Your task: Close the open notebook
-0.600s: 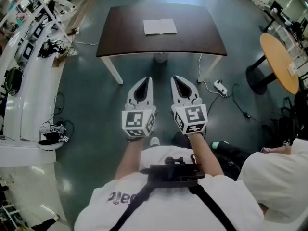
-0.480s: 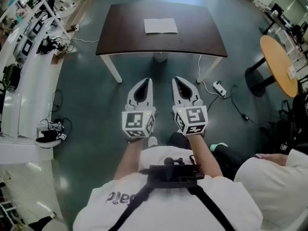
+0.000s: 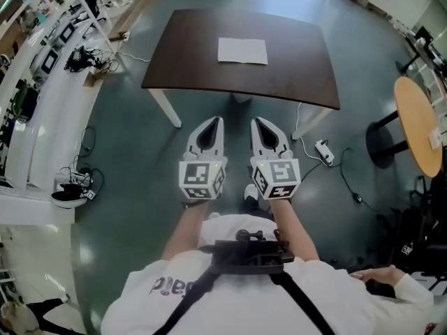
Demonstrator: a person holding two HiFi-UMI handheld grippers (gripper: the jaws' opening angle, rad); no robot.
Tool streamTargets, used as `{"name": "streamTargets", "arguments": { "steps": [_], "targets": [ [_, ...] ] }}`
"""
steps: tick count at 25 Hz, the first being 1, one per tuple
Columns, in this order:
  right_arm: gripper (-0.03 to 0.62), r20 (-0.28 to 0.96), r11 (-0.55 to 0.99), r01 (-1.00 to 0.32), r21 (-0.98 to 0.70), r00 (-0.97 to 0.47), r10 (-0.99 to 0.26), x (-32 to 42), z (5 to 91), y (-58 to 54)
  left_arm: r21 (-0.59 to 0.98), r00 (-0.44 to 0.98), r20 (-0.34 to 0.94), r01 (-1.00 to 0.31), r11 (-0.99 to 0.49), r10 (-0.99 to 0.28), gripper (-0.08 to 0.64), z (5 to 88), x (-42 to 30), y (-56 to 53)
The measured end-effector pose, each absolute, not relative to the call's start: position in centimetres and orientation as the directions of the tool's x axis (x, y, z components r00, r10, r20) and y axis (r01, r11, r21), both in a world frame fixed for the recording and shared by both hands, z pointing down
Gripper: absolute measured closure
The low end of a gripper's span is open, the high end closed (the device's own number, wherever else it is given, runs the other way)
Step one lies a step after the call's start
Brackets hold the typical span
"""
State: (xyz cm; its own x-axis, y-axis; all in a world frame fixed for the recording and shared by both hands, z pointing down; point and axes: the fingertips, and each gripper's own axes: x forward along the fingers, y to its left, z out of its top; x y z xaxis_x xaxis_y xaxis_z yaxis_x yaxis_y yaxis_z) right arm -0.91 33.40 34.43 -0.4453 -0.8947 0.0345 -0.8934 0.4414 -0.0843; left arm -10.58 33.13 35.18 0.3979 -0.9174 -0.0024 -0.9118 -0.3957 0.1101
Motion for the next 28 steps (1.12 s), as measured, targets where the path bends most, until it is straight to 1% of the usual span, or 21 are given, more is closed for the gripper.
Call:
{"name": "streamTargets", "arguments": {
  "steps": [3,5,7,12,15,17,21,23,28],
  "targets": [
    [0.589,0.000,0.450,-0.890,-0.070,-0.452,-0.892,2.2,33.2,29.6,0.079,0.378,-0.046,-0.921,-0.381,-0.925,0.554,33.5,-7.2,29.6],
    [0.589,-0.017,0.446,-0.895,-0.017,-0.446,-0.895,4.3,32.5,27.4,0.053,0.360,-0.070,-0.930,-0.364,-0.930,0.554,32.7,-5.1,27.6],
    [0.589,-0.030,0.455,-0.890,0.015,-0.456,-0.890,6.1,32.4,25.7,0.029,0.333,-0.064,-0.941,-0.336,-0.941,0.554,33.1,-3.4,25.9],
    [0.589,-0.044,0.522,-0.848,-0.098,-0.520,-0.853,7.8,33.5,21.6,0.022,0.268,0.007,-0.963,-0.268,-0.963,0.554,35.5,-1.6,22.1],
    [0.589,-0.061,0.511,-0.845,-0.158,-0.508,-0.859,8.8,33.9,19.2,0.037,0.263,0.039,-0.964,-0.262,-0.964,0.554,36.1,-1.4,19.9],
    [0.589,-0.050,0.471,-0.866,-0.170,-0.470,-0.881,9.8,34.4,17.6,0.046,0.259,0.053,-0.965,-0.257,-0.964,0.554,36.4,-1.5,18.4],
    [0.589,0.022,0.401,-0.901,-0.164,-0.410,-0.912,11.2,36.8,13.8,0.069,0.285,0.078,-0.958,-0.280,-0.955,0.554,37.8,-1.1,14.8],
    [0.589,0.050,0.379,-0.913,-0.153,-0.390,-0.920,11.2,37.7,11.5,0.078,0.302,0.082,-0.952,-0.296,-0.950,0.554,38.3,-1.1,12.2],
    [0.589,0.076,0.336,-0.935,-0.117,-0.346,-0.935,10.5,38.5,4.5,0.084,0.347,0.080,-0.936,-0.341,-0.934,0.554,38.9,-1.6,4.5]
  ]
}}
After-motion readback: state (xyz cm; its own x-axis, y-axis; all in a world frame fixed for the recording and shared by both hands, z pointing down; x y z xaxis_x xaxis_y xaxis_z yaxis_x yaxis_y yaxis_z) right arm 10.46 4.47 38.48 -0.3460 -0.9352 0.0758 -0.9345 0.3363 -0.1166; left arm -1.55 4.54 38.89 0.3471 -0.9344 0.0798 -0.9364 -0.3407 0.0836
